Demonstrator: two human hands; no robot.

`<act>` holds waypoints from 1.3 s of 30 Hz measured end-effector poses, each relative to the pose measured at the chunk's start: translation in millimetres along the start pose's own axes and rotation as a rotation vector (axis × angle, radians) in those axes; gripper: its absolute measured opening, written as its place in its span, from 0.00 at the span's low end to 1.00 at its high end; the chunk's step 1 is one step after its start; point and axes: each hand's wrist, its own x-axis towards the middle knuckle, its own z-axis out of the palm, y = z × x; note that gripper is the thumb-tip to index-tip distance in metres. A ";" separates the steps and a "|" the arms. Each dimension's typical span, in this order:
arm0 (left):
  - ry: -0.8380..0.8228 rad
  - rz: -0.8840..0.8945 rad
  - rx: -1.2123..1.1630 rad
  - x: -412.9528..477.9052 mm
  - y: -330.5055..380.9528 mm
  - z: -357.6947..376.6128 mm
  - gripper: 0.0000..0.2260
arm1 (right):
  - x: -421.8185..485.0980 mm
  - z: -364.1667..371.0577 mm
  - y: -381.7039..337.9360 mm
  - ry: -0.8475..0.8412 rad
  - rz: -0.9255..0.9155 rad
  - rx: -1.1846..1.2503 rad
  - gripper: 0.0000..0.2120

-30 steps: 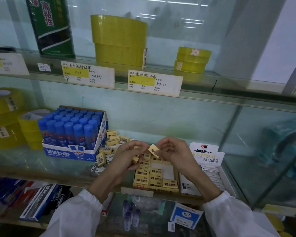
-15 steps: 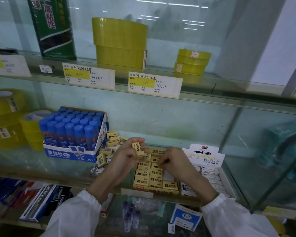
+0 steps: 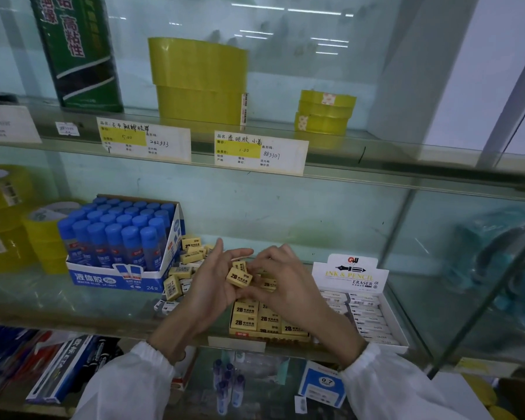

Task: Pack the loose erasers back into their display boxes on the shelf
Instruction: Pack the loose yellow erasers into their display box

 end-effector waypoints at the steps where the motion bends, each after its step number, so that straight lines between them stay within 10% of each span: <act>1: -0.004 -0.002 0.003 -0.5 -0.1 -0.8 0.30 | 0.8 2.4 -1.3 -0.009 0.004 -0.012 0.18; 39: -0.022 0.041 0.168 1.6 -4.8 -0.2 0.13 | -13.4 -45.4 42.1 -0.558 0.208 0.096 0.06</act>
